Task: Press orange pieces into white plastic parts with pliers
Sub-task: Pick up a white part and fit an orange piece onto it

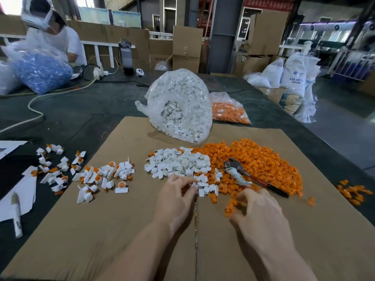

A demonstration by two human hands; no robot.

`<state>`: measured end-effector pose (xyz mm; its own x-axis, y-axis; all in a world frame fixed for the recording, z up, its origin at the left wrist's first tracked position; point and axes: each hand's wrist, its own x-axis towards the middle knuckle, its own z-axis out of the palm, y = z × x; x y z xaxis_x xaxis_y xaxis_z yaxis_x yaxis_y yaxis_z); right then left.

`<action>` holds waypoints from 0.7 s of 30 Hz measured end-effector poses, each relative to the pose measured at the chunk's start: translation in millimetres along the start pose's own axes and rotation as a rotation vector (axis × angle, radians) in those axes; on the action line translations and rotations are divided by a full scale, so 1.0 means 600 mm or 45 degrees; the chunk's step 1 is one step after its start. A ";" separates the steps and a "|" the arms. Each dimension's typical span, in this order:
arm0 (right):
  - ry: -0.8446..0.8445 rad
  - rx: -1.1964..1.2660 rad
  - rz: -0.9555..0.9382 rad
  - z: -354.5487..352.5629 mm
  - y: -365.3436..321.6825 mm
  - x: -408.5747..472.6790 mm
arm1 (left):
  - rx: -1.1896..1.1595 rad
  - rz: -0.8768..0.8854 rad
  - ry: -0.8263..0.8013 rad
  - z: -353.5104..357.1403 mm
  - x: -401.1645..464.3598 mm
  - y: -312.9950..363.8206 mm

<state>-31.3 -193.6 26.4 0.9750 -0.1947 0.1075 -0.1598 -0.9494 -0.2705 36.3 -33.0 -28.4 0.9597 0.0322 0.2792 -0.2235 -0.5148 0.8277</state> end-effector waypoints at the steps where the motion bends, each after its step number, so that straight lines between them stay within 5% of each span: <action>1: -0.116 -0.025 0.013 -0.013 0.005 -0.003 | 0.003 0.003 0.001 0.000 0.000 0.001; 4: -0.472 -0.068 0.039 -0.034 0.010 0.001 | 0.011 0.008 -0.001 -0.002 -0.001 0.004; 6: -0.526 -0.056 0.029 -0.031 0.007 0.010 | 0.015 0.001 -0.005 -0.002 -0.001 0.005; 13: 0.102 0.420 -0.132 0.027 -0.027 0.051 | 0.026 -0.023 -0.003 -0.006 0.000 0.004; 21: 0.263 0.489 -0.222 0.044 -0.035 0.072 | 0.024 -0.021 0.003 -0.004 0.002 0.001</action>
<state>18.0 -175.7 11.1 0.9247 -0.1224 0.3605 0.1104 -0.8200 -0.5616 36.6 -31.2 -26.2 0.9628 0.0425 0.2670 -0.2047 -0.5304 0.8227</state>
